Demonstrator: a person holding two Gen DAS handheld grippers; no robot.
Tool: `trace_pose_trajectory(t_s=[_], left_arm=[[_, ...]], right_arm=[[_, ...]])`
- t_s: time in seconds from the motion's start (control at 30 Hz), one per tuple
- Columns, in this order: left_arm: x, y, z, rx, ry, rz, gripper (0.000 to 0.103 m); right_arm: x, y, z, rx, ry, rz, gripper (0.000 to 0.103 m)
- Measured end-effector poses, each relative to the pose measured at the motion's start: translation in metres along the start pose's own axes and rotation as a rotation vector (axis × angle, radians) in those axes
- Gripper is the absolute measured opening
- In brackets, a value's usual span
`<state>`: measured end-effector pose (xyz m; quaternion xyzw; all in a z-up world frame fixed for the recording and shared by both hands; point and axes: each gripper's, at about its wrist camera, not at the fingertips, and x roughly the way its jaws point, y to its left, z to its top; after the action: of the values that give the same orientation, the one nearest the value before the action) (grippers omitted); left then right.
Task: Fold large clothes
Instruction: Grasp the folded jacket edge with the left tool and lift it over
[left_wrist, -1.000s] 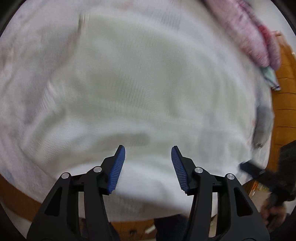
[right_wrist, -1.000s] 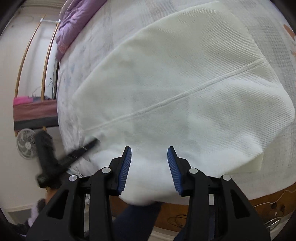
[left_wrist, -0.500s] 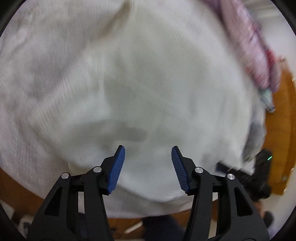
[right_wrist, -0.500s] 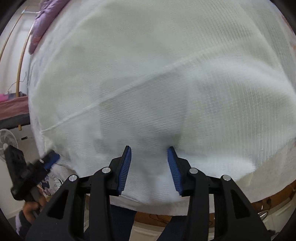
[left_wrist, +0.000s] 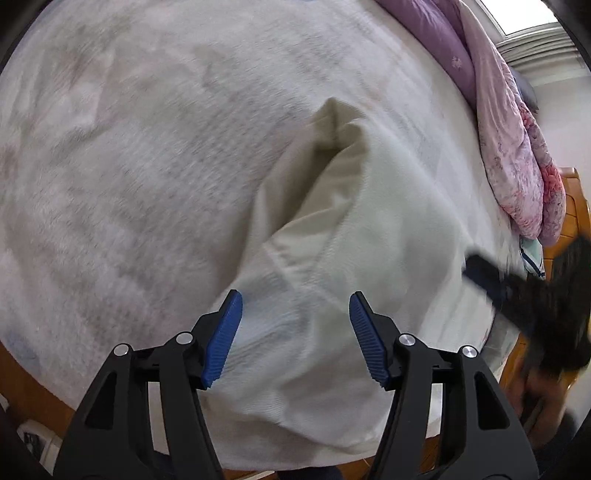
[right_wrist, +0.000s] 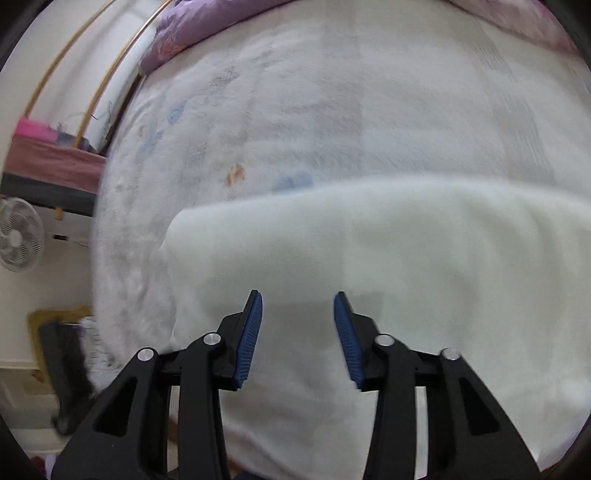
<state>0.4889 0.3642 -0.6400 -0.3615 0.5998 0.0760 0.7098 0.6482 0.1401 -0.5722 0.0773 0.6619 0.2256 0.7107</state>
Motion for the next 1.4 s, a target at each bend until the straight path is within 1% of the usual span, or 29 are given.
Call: trace_pose_trajectory(t_s=[0.07, 0.1, 0.13, 0.17, 0.27, 0.37, 0.43, 0.47, 0.5, 0.53, 0.57, 0.6, 0.7, 0.73, 0.77, 0.8, 0.87, 0.93, 1.0, 1.07, 1.1, 1.13, 1.17, 1.2, 1.23, 1.27, 1.3, 1.33, 1.4], left_arm=[[0.003, 0.015, -0.006, -0.021, 0.018, 0.0, 0.063], [0.009, 0.02, -0.008, -0.03, 0.039, -0.005, 0.063], [0.013, 0.024, -0.009, -0.029, 0.049, -0.001, 0.067], [0.018, 0.028, -0.01, -0.034, 0.059, -0.002, 0.068], [0.03, 0.039, -0.007, -0.087, 0.089, -0.061, 0.068], [0.038, 0.041, -0.005, -0.038, 0.113, -0.061, 0.068], [0.038, 0.045, -0.004, -0.038, 0.133, -0.082, 0.069], [0.036, 0.047, -0.001, -0.048, 0.143, -0.099, 0.069], [0.032, 0.047, 0.003, -0.057, 0.146, -0.124, 0.069], [0.025, 0.049, 0.01, -0.053, 0.14, -0.162, 0.069], [0.019, 0.048, 0.016, -0.03, 0.135, -0.16, 0.069], [0.016, 0.045, 0.023, 0.003, 0.133, -0.148, 0.069], [0.022, 0.039, 0.043, 0.048, 0.175, -0.138, 0.069], [0.026, 0.036, 0.049, 0.068, 0.192, -0.139, 0.069], [0.03, 0.03, 0.055, 0.103, 0.196, -0.133, 0.069], [0.033, 0.024, 0.061, 0.131, 0.199, -0.122, 0.069], [0.042, 0.01, 0.073, 0.184, 0.221, -0.121, 0.069], [0.052, -0.004, 0.086, 0.23, 0.237, -0.117, 0.07], [0.063, -0.013, 0.095, 0.262, 0.249, -0.095, 0.072], [0.068, -0.02, 0.101, 0.278, 0.261, -0.093, 0.074], [0.069, -0.019, 0.101, 0.272, 0.278, -0.09, 0.076], [0.074, -0.018, 0.101, 0.274, 0.297, -0.08, 0.076], [0.079, -0.02, 0.103, 0.267, 0.309, -0.085, 0.077], [0.08, -0.017, 0.105, 0.257, 0.314, -0.095, 0.076], [0.08, -0.015, 0.105, 0.251, 0.312, -0.108, 0.072], [0.079, -0.016, 0.106, 0.258, 0.311, -0.124, 0.063], [0.078, -0.015, 0.105, 0.261, 0.315, -0.147, 0.058], [0.072, -0.003, 0.103, 0.258, 0.317, -0.159, 0.052], [0.068, 0.001, 0.101, 0.255, 0.319, -0.174, 0.045]], right_arm=[[0.027, 0.009, 0.014, -0.017, 0.037, -0.083, 0.033], [0.044, 0.006, 0.018, -0.028, 0.073, -0.124, 0.032], [0.054, 0.001, 0.019, -0.028, 0.098, -0.148, 0.032], [0.069, -0.004, 0.023, -0.023, 0.125, -0.177, 0.03], [0.081, -0.016, 0.03, 0.027, 0.132, -0.185, 0.029], [0.08, -0.016, 0.028, 0.04, 0.112, -0.2, 0.03], [0.073, -0.015, 0.023, 0.037, 0.092, -0.188, 0.031], [0.065, -0.015, 0.019, 0.041, 0.079, -0.164, 0.034], [0.054, -0.016, 0.012, 0.053, 0.064, -0.128, 0.04], [0.042, -0.018, 0.001, 0.068, 0.043, -0.093, 0.043], [0.032, -0.019, -0.008, 0.077, 0.021, -0.075, 0.046], [0.02, -0.02, -0.024, 0.094, -0.006, -0.055, 0.046], [-0.002, -0.031, -0.061, 0.183, -0.062, -0.033, 0.046], [-0.007, -0.038, -0.071, 0.228, -0.083, -0.002, 0.045], [-0.009, -0.043, -0.075, 0.273, -0.103, 0.023, 0.031], [-0.011, -0.051, -0.082, 0.343, -0.129, 0.043, 0.012], [-0.015, -0.062, -0.084, 0.45, -0.177, 0.097, 0.001], [-0.023, -0.069, -0.077, 0.489, -0.245, 0.097, 0.0], [-0.029, -0.086, -0.055, 0.505, -0.299, 0.092, 0.0], [-0.021, -0.1, -0.042, 0.518, -0.281, 0.055, 0.0], [-0.011, -0.108, -0.038, 0.525, -0.233, 0.013, 0.0], [-0.002, -0.114, -0.041, 0.54, -0.199, -0.021, 0.0], [-0.001, -0.117, -0.051, 0.557, -0.198, -0.017, 0.0], [-0.002, -0.117, -0.062, 0.566, -0.195, -0.018, 0.0], [-0.003, -0.113, -0.077, 0.569, -0.191, -0.021, 0.0], [-0.004, -0.109, -0.092, 0.573, -0.188, -0.018, 0.0], [-0.003, -0.107, -0.107, 0.583, -0.182, -0.012, 0.0], [-0.002, -0.105, -0.124, 0.596, -0.174, 0.004, 0.0], [0.0, -0.105, -0.146, 0.61, -0.176, 0.026, 0.0]])
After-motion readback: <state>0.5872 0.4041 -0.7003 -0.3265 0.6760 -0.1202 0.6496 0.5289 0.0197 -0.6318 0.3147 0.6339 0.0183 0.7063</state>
